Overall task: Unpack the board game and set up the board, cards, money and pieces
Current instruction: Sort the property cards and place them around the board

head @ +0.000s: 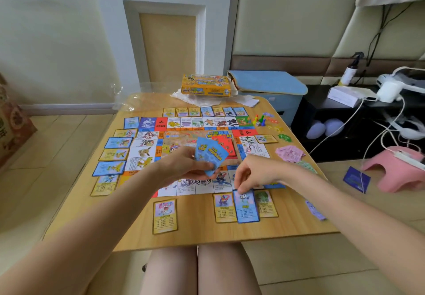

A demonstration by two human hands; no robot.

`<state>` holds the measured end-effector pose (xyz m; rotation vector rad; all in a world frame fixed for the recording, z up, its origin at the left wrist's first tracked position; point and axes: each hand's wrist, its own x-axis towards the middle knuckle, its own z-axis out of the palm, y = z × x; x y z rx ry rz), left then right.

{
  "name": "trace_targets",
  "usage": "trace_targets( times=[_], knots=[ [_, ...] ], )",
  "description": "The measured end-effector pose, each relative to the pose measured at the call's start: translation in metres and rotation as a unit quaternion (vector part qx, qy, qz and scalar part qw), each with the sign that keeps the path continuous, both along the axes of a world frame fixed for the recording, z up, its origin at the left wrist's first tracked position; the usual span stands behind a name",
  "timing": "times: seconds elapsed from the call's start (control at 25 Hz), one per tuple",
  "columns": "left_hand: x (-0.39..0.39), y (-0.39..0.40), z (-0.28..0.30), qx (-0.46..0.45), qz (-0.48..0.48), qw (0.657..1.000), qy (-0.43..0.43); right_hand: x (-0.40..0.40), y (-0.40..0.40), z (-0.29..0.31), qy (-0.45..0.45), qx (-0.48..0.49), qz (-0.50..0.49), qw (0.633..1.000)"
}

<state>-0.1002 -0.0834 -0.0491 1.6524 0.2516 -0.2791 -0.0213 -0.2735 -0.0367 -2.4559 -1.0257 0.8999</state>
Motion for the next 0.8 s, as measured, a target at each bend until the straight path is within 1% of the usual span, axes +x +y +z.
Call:
trace_targets(
  times=[0.08, 0.16, 0.28, 0.36, 0.4, 0.44, 0.52, 0.6, 0.68, 0.76, 0.8],
  knots=[
    [0.000, -0.003, -0.004, -0.006, 0.006, 1.000, 0.003, -0.001, -0.001, -0.008, -0.045, -0.005, -0.019, 0.999],
    [-0.001, -0.005, -0.007, -0.020, 0.011, 1.000, 0.004, -0.003, -0.003, -0.013, -0.064, -0.003, -0.040, 0.997],
    [0.000, -0.006, -0.010, -0.035, 0.029, 0.999, 0.005, -0.010, -0.005, -0.015, -0.088, -0.005, -0.022, 0.996],
    [0.001, -0.006, -0.011, -0.029, 0.044, 0.999, 0.010, -0.010, -0.006, -0.011, -0.116, -0.013, -0.006, 0.993],
    [0.002, -0.006, -0.011, -0.024, 0.050, 0.998, 0.013, -0.008, -0.005, -0.007, -0.128, -0.005, -0.011, 0.992],
    [0.003, -0.006, -0.010, -0.021, 0.054, 0.998, 0.015, -0.006, -0.003, -0.002, -0.132, 0.023, -0.033, 0.990],
    [0.003, -0.007, -0.008, -0.023, 0.057, 0.998, 0.015, 0.001, 0.003, 0.009, -0.091, 0.136, -0.127, 0.978],
    [0.003, -0.009, -0.004, -0.025, 0.042, 0.999, 0.008, 0.005, 0.010, 0.018, -0.010, 0.228, -0.212, 0.950],
    [0.002, -0.012, 0.002, -0.051, 0.035, 0.998, -0.006, 0.005, 0.016, 0.020, 0.049, 0.265, -0.243, 0.932],
    [0.004, -0.009, 0.006, -0.111, 0.067, 0.991, -0.009, 0.005, 0.021, 0.021, 0.107, 0.311, -0.249, 0.911],
    [0.005, -0.005, 0.007, -0.139, 0.086, 0.986, -0.008, 0.006, 0.022, 0.023, 0.145, 0.344, -0.254, 0.892]
  ],
)
